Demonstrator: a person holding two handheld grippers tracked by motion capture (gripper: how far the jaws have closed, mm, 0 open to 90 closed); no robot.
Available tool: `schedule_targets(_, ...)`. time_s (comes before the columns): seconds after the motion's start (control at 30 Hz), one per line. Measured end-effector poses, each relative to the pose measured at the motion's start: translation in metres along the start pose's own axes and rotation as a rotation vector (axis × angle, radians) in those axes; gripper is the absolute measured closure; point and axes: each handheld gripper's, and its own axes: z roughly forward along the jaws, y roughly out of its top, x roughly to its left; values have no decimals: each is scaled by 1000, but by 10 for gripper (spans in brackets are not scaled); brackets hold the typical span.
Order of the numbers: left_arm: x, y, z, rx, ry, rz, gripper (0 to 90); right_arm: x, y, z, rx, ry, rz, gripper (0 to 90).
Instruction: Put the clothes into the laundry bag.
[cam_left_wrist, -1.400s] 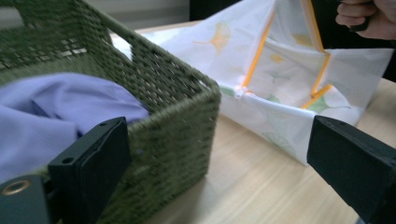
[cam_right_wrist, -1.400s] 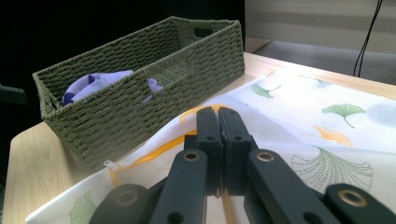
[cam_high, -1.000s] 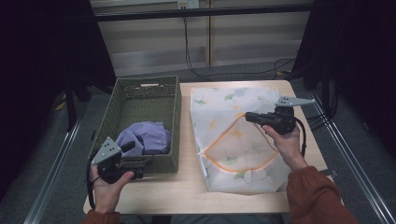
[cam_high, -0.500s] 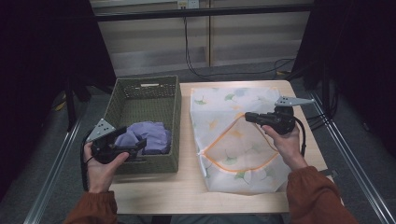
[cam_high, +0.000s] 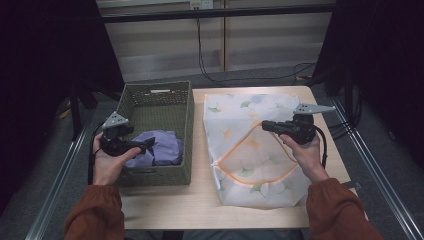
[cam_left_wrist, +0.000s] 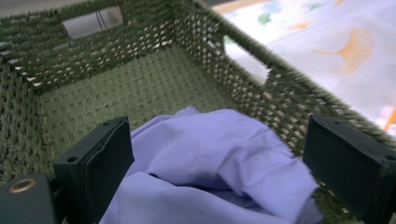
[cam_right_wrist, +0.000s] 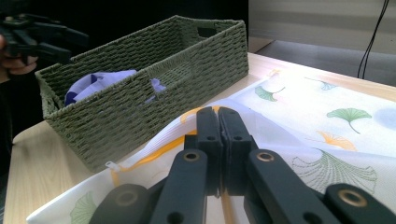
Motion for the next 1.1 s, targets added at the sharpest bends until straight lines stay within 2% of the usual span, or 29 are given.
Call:
schedule_targets(0.07, 3, 2, 6, 26, 1, -9, 74, 0, 0, 0, -1, 2, -2, 884)
schedule_targets(0.13, 2, 2, 10, 38, -6, 16, 76, 1, 0, 0, -2, 8, -4, 884)
schedule_targets(0.27, 3, 3, 18, 63, -17, 14, 79, 1, 0, 1, 0, 10, -2, 884)
schedule_targets(0.3, 5, 4, 24, 97, -16, 23, 79, 1, 0, 1, 1, 15, -4, 884)
schedule_targets(0.33, 5, 4, 24, 97, -16, 23, 77, 1, 0, 0, 1, 13, -5, 884)
schedule_targets(0.37, 7, 4, 30, 124, -19, 27, 77, 1, 0, 0, -2, 13, -8, 884)
schedule_targets(0.43, 7, 6, 36, 153, -9, 44, 78, 1, 0, 1, -1, 8, -7, 884)
schedule_targets(0.47, 7, 6, 36, 153, -9, 44, 78, 1, 0, 1, 1, 9, -6, 884)
schedule_targets(0.5, 9, 7, 42, 176, -14, 44, 77, 1, -1, 2, 3, 10, -7, 884)
schedule_targets(0.57, 11, 6, 46, 185, -3, 28, 77, 1, -1, 2, 7, 11, -5, 884)
schedule_targets(0.6, 13, 6, 49, 207, -4, 25, 76, 1, -1, 2, 6, 11, -4, 884)
schedule_targets(0.67, 18, 5, 55, 241, -21, -6, 63, 1, -1, 2, 7, 11, -7, 884)
schedule_targets(0.7, 19, 5, 57, 253, -13, -18, 63, 1, -1, 2, 7, 12, -5, 884)
schedule_targets(0.77, 20, 6, 61, 289, -9, -5, 64, 0, -1, 2, 7, 9, -5, 884)
schedule_targets(0.83, 23, 5, 67, 327, -14, -27, 62, 0, -1, 2, 8, 4, -4, 884)
schedule_targets(0.93, 27, 5, 76, 389, 20, -7, 62, 0, -1, 2, 9, 5, -2, 884)
schedule_targets(1.03, 30, 2, 83, 435, 8, -45, 59, 0, -1, 2, 11, 4, -3, 884)
schedule_targets(1.1, 31, 0, 88, 467, 18, -44, 47, -1, -1, 2, 15, 8, 1, 884)
